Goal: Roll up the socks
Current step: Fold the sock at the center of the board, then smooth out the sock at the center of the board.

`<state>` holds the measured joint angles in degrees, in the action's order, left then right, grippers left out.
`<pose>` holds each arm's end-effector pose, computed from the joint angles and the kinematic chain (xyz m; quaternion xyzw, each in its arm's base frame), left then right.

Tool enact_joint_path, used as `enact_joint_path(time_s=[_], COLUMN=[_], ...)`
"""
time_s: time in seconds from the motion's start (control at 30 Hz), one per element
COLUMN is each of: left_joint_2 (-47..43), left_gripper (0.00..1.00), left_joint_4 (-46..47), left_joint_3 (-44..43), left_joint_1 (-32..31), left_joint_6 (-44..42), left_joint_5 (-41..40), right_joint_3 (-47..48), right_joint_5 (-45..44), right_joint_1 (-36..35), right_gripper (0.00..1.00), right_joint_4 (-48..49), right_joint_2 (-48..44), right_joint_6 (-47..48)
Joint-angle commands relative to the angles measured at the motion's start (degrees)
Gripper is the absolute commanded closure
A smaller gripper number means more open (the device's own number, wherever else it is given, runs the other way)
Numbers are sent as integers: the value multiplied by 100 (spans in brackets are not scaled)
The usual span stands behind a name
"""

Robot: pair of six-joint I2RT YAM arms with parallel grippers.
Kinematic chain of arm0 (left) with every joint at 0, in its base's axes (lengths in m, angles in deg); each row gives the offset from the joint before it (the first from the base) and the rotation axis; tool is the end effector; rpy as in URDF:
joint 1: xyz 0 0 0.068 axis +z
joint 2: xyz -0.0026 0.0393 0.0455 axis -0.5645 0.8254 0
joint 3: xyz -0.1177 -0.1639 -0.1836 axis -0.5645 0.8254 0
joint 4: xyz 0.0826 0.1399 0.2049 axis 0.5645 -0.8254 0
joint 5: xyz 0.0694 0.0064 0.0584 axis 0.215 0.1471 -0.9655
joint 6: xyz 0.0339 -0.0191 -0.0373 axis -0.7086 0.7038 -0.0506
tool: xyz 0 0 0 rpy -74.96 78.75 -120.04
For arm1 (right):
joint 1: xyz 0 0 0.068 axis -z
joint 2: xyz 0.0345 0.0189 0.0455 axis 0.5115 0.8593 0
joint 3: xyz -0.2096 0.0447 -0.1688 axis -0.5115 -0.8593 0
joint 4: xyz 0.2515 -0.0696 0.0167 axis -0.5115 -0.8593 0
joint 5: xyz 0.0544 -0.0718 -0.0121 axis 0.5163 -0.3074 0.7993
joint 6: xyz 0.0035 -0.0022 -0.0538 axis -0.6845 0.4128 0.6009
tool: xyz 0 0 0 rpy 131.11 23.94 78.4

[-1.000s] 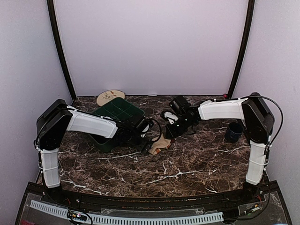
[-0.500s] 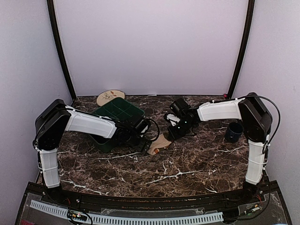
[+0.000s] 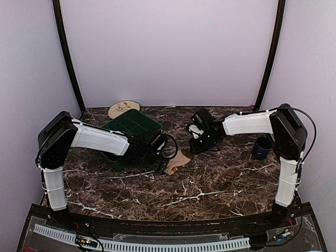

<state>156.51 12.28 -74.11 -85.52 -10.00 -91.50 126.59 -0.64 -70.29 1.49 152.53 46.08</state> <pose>0.2606 -0.3111 0.1497 0.2570 0.9130 -0.0765 0.3074 0.3152 0.2595 0.1656 -0.2153 0.9447 0.1037 0.2245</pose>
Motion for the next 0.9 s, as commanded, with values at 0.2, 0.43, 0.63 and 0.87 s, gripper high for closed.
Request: enact_joint_path(time_s=[0.2,0.43,0.63,0.87], left_joint_2=[-333,-470,-521,-612], left_gripper=[6,6,7,7], left_joint_4=[-353,-360,-385,-488], left_joint_3=[187,238,259,283], left_joint_1=[-61,-68,-104,-169], left_joint_6=[71,133,164,271], left_joint_5=[34,137,224,271], right_joint_3=[-332,-945,-1382,-1507], right_joint_5=[1075,2372,3383,3456], right_joint_1=[-1,-2,-11,-3], right_gripper=[79,85,86,86], right_joint_4=[1235,2360,4015,4935], right_joint_2=[-623,-334,282,839], right_joint_6=[-949,-1788,-2765,-3499])
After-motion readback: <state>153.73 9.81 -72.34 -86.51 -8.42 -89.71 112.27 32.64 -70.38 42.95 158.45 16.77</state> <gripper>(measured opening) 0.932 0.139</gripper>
